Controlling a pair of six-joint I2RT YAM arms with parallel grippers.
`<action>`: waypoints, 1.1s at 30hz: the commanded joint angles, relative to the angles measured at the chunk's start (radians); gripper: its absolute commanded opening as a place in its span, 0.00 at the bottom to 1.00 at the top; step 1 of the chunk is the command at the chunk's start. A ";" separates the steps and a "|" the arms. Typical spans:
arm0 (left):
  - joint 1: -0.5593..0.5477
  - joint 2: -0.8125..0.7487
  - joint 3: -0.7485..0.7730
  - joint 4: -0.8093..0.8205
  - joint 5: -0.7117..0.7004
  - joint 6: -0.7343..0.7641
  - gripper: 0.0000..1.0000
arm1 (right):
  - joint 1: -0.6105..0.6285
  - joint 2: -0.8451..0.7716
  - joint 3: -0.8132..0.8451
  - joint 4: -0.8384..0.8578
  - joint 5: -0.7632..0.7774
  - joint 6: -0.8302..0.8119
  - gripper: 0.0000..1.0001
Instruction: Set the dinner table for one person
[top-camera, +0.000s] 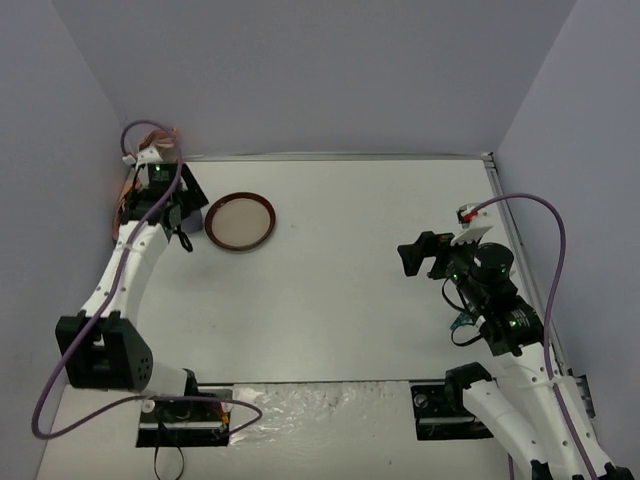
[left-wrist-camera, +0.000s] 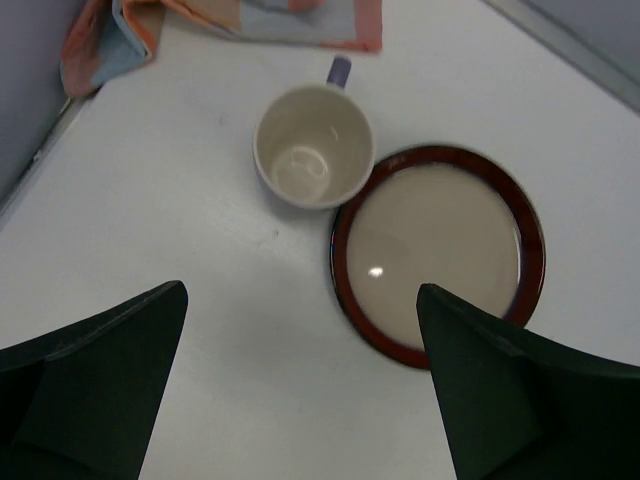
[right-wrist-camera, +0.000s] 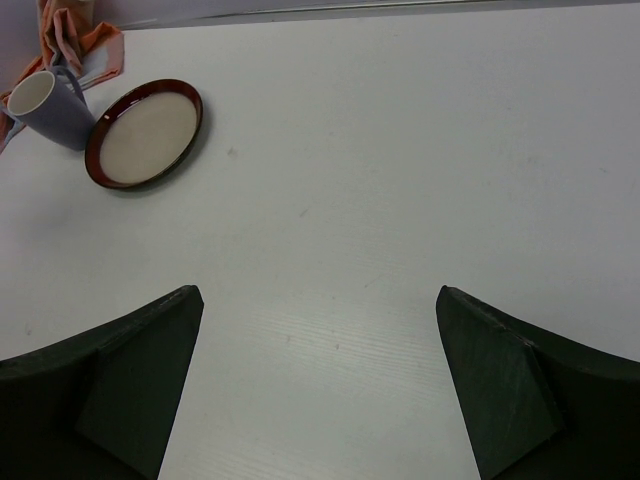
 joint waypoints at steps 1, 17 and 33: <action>0.114 0.166 0.202 0.160 -0.048 -0.033 0.97 | -0.003 0.013 0.029 0.100 -0.058 0.001 1.00; 0.328 0.679 0.523 0.308 -0.074 0.058 0.97 | -0.002 0.095 -0.029 0.154 -0.176 -0.016 1.00; 0.378 0.913 0.622 0.472 0.045 0.088 0.97 | -0.002 0.156 -0.076 0.181 -0.228 -0.007 1.00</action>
